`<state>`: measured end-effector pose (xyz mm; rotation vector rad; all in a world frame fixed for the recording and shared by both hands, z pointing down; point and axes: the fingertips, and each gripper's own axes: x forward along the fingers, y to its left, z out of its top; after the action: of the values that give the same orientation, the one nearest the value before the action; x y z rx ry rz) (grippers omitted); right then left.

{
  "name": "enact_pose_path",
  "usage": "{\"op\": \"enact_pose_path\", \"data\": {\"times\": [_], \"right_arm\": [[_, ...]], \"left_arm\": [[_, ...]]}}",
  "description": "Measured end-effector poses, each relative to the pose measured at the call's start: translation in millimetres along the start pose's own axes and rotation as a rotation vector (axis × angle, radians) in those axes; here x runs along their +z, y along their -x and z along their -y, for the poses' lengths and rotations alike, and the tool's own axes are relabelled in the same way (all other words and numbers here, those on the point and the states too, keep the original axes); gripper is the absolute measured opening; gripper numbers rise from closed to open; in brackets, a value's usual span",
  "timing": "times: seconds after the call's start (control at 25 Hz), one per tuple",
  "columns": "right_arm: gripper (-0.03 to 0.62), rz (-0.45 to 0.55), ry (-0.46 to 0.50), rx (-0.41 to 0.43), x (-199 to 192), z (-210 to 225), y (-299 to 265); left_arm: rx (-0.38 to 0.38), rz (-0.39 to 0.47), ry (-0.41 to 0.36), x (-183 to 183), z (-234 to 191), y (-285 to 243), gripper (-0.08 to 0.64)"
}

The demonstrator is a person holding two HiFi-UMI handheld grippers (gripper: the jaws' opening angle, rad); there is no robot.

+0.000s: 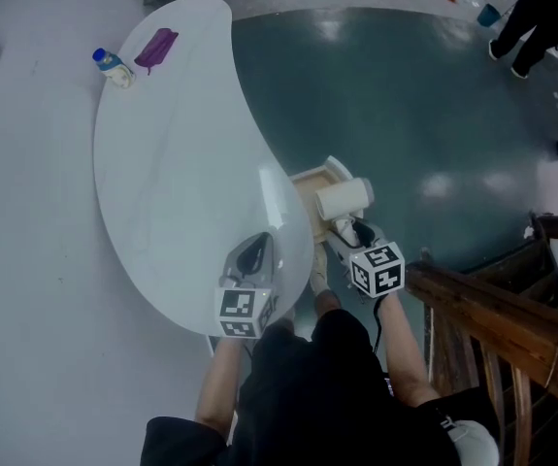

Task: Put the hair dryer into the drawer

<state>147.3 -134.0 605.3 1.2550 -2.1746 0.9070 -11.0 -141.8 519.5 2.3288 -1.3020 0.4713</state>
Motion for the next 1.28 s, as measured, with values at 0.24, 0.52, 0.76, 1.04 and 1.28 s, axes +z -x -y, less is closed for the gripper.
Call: {"op": "enact_pose_path", "data": {"times": [0.24,0.52,0.76,1.04,1.28], "right_arm": [[0.238,-0.061,-0.006,0.037,-10,20,-30],[0.238,-0.127,-0.014,0.064,-20,36,-67],[0.238,-0.172,-0.031,0.069,-29,50,-92],[0.238,-0.234,-0.034,0.089,-52,56,-117],[0.238,-0.277,-0.039,0.111,-70,56,-138]], "left_arm": [[0.038,-0.049,0.039,-14,-7,-31,0.006],[0.055,-0.089,0.071,-30,-20,-62,0.006],[0.054,-0.126,0.087,-42,-28,-84,0.006],[0.059,-0.144,0.093,-53,-32,-104,0.006],[0.07,-0.154,0.118,-67,-38,-111,0.006]]}}
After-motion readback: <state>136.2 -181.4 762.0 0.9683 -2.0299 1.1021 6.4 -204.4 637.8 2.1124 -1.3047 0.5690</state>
